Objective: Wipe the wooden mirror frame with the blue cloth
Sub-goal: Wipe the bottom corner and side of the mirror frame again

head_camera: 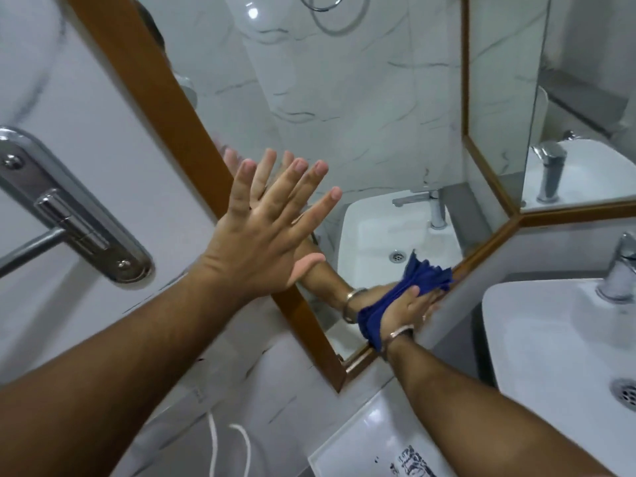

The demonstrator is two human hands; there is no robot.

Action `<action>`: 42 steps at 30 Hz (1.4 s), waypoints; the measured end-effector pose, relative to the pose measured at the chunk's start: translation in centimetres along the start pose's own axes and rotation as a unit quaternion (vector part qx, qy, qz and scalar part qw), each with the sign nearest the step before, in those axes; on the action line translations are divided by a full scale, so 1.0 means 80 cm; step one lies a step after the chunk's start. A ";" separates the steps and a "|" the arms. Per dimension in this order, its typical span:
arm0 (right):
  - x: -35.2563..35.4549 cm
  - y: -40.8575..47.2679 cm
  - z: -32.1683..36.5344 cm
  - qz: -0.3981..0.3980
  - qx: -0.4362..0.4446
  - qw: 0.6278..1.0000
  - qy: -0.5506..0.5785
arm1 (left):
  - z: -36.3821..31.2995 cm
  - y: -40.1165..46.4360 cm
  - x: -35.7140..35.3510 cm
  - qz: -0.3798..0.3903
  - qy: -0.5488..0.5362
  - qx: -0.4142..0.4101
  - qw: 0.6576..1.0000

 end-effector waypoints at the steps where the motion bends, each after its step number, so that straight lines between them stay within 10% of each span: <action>1: -0.008 -0.025 -0.009 0.004 -0.002 1.000 0.008 | -0.002 0.001 -0.001 0.004 0.004 -0.001 1.000; 7: -0.039 -0.167 -0.055 0.138 -0.001 0.990 0.008 | -0.002 0.006 -0.001 0.030 0.003 -0.034 0.999; 18: 0.026 0.152 0.068 -0.012 -0.037 0.999 0.033 | -0.005 0.036 0.001 0.046 0.025 -0.113 0.992; 29: -0.022 -0.101 0.030 0.141 0.013 0.990 0.015 | 0.003 0.072 0.016 0.052 -0.004 -0.176 0.983; 42: 0.021 0.151 0.112 -0.008 -0.035 0.999 0.027 | 0.078 0.108 0.018 0.033 0.010 -0.150 0.988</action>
Point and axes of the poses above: each hand's wrist, its own y-axis towards the middle knuckle, its own x-axis out of the back of the hand, z = x × y, the point moved 6 cm from there along y, towards the middle knuckle, and after that the axes turned 1 degree about z, right-handed, at the moved point
